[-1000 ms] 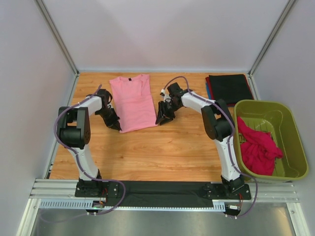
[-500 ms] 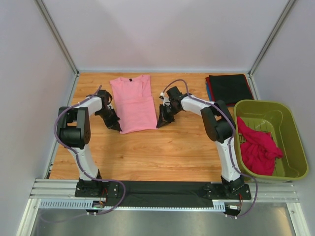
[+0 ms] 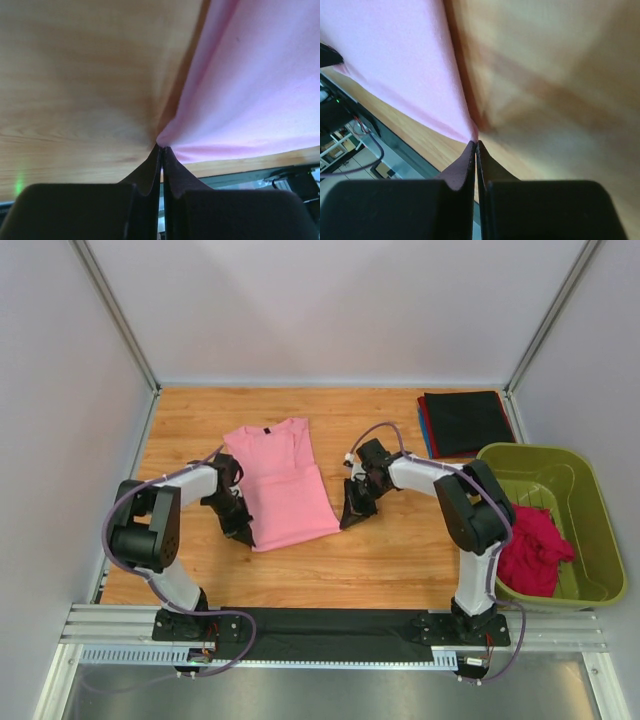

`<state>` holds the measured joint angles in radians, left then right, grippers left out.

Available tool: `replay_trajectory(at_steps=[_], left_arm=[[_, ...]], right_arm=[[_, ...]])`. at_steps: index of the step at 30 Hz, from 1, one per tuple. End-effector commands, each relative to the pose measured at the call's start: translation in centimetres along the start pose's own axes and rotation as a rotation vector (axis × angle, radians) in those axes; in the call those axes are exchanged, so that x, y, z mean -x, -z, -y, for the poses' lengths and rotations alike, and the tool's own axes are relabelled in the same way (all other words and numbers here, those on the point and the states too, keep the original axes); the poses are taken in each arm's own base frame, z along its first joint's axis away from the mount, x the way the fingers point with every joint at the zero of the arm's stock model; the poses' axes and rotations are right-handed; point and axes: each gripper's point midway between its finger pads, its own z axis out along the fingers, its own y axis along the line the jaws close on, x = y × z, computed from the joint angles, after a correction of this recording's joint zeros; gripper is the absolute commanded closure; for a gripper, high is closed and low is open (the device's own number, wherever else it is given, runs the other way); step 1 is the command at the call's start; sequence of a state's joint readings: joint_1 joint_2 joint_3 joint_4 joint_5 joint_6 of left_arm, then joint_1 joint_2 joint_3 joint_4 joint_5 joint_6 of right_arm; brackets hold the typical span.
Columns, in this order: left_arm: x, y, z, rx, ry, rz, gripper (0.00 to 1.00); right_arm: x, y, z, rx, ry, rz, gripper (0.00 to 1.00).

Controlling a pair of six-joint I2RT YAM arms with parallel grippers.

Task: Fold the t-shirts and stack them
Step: Fold the tshirt

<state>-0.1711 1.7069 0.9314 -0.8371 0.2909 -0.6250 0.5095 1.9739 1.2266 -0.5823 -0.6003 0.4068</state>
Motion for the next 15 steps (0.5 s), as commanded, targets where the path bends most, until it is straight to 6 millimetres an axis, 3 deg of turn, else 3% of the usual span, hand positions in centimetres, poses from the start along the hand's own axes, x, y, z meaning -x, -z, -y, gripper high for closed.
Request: replay_trajectory(at_steps=[1, 6, 9, 13, 15], left_arm=[[-3.5, -0.2, -0.5, -0.005, 0.014, -0.046, 0.94], [-7.4, -0.2, 1.4, -0.071, -0.016, -0.064, 0.80], [-9.6, 0.0, 0.4, -0.043, 0.008, -0.076, 0.66], [-10.7, 0.9, -0.9, -0.028, 0.013, -0.035, 0.61], [-10.8, 1.3, -0.5, -0.077, 0.004, 0.001, 0.58]], right_arm=[[-2.2, 1.5, 0.7, -0.041, 0.010, 0.024, 1.00], [-6.2, 2.1, 0.3, -0.044, 0.021, 0.001, 1.00], [-8.7, 2.3, 0.3, -0.079, 0.020, -0.029, 0.99], [-10.8, 3.3, 0.1, -0.108, 0.026, -0.030, 0.99], [-11.4, 4.0, 0.4, -0.131, 0.008, -0.021, 0.99]])
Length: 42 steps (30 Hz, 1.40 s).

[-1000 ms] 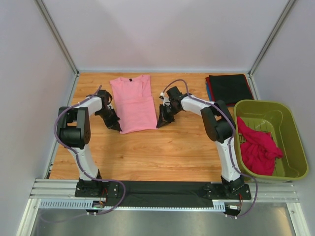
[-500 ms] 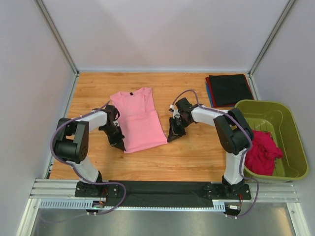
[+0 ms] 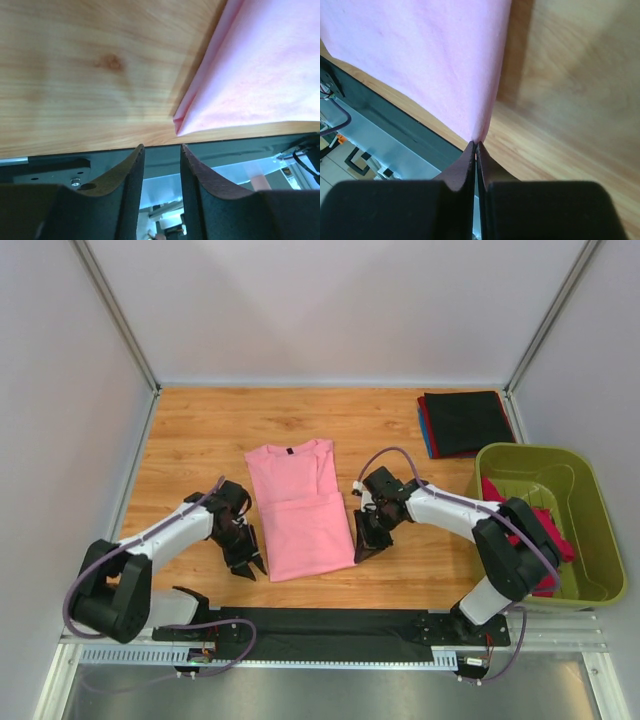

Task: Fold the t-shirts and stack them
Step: Fold the tshirt

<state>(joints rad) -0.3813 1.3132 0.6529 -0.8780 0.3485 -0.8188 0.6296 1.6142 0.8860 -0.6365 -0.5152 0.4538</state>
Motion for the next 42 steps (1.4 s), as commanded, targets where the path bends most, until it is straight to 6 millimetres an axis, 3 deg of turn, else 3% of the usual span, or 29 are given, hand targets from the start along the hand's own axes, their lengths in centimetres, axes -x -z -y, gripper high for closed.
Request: replay_trajectory(at_steps=[1, 4, 5, 11, 16, 23, 30, 34, 37, 42], left_arm=[[-0.6, 0.8, 0.5, -0.054, 0.036, 0.034, 0.57], [-0.7, 0.8, 2.3, -0.173, 0.018, 0.038, 0.54], [-0.3, 0.8, 3.0, -0.214, 0.006, 0.054, 0.53], [-0.3, -0.7, 3.7, -0.260, 0.056, 0.028, 0.49], [-0.6, -2.1, 1.8, -0.197, 0.116, 0.029, 0.49], [-0.8, -4.1, 1.5, -0.207, 0.130, -0.014, 0.50], [-0.7, -4.5, 1.3, -0.192, 0.134, -0.013, 0.53], [-0.8, -4.8, 0.8, -0.172, 0.138, -0.015, 0.60], [-0.8, -5.1, 0.6, -0.161, 0.139, -0.023, 0.78], [-0.7, -5.0, 0.6, -0.155, 0.141, -0.021, 0.99]], right_arm=[[-0.9, 1.5, 0.4, -0.052, -0.034, 0.037, 0.98], [-1.5, 1.8, 0.7, -0.057, -0.049, 0.040, 0.95], [-1.8, 1.6, 0.8, -0.053, -0.052, 0.032, 0.88], [-1.7, 1.6, 0.5, -0.042, -0.047, 0.033, 0.67], [-1.3, 0.8, -0.1, 0.005, -0.057, 0.022, 0.64], [-1.1, 0.1, 0.1, 0.009, -0.063, 0.017, 0.64], [-1.8, -0.9, 0.7, 0.026, -0.079, 0.002, 0.65], [-1.9, -1.4, 1.3, 0.012, -0.088, 0.006, 0.65], [-1.7, -1.8, 1.5, 0.012, -0.088, 0.006, 0.66], [-1.0, -1.8, 1.4, 0.006, -0.077, 0.025, 0.72]])
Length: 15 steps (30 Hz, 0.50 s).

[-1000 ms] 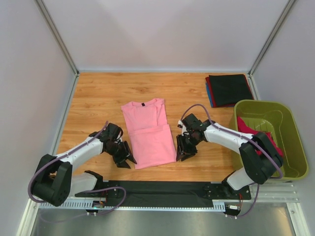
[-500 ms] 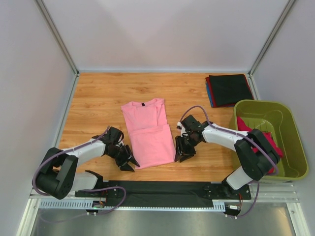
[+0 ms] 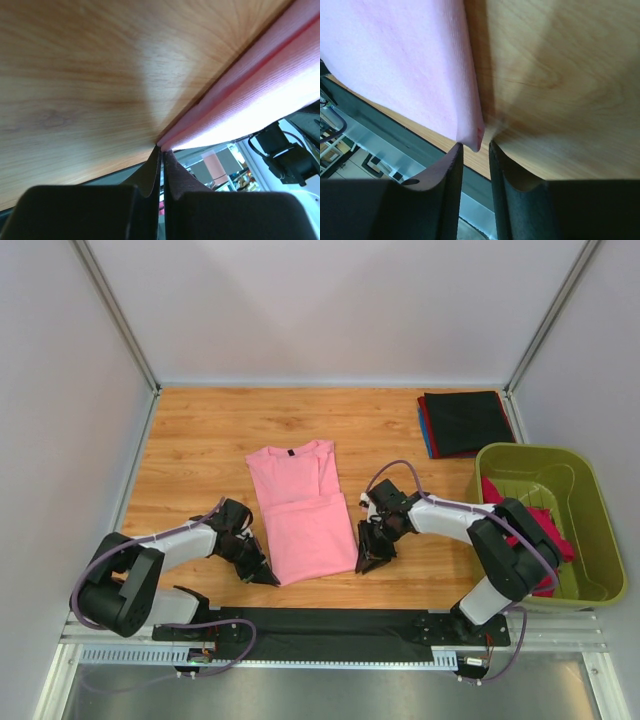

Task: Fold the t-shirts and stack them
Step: Fold the tshirt

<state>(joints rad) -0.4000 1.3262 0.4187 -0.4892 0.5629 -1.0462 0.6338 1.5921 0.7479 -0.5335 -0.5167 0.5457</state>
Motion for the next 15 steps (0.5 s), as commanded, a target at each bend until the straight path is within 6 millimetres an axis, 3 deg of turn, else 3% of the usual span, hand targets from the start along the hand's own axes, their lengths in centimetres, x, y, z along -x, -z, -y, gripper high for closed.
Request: replay_trajectory(at_steps=[1, 5, 15], left_arm=[[1.2, -0.6, -1.6, 0.072, -0.010, 0.074, 1.00], [1.1, -0.1, -1.2, 0.073, -0.014, 0.075, 1.00], [-0.5, 2.5, -0.4, 0.075, -0.025, 0.109, 1.00]], right_arm=[[1.4, -0.1, -0.5, 0.008, 0.019, 0.044, 0.77], [1.2, 0.2, -0.3, -0.001, 0.025, 0.044, 1.00], [-0.2, 2.7, -0.1, -0.030, 0.057, 0.095, 1.00]])
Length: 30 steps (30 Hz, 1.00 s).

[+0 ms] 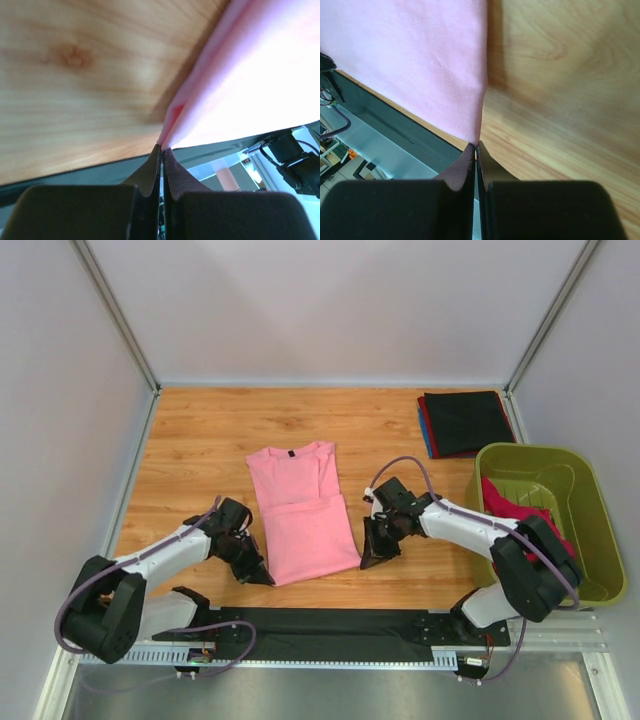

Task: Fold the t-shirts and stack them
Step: Fold the tshirt

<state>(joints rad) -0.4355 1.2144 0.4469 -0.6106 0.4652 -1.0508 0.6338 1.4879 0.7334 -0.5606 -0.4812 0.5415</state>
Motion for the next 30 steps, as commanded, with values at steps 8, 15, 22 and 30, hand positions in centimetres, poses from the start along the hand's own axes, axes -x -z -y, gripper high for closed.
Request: replay_trajectory(at_steps=[8, 15, 22, 30], left_arm=[[-1.0, 3.9, 1.5, -0.015, -0.009, 0.059, 1.00], [-1.8, 6.1, 2.1, -0.022, -0.018, 0.073, 1.00], [-1.6, 8.3, 3.6, -0.043, -0.044, 0.129, 1.00], [0.7, 10.6, 6.0, -0.002, -0.078, 0.216, 1.00]], right_arm=[[-0.1, 3.8, -1.2, -0.038, 0.070, 0.086, 1.00], [0.3, 6.7, -3.2, -0.022, 0.102, 0.156, 1.00], [1.1, 9.0, -4.5, -0.029, 0.119, 0.209, 1.00], [5.0, 11.2, -6.7, -0.072, 0.176, 0.284, 1.00]])
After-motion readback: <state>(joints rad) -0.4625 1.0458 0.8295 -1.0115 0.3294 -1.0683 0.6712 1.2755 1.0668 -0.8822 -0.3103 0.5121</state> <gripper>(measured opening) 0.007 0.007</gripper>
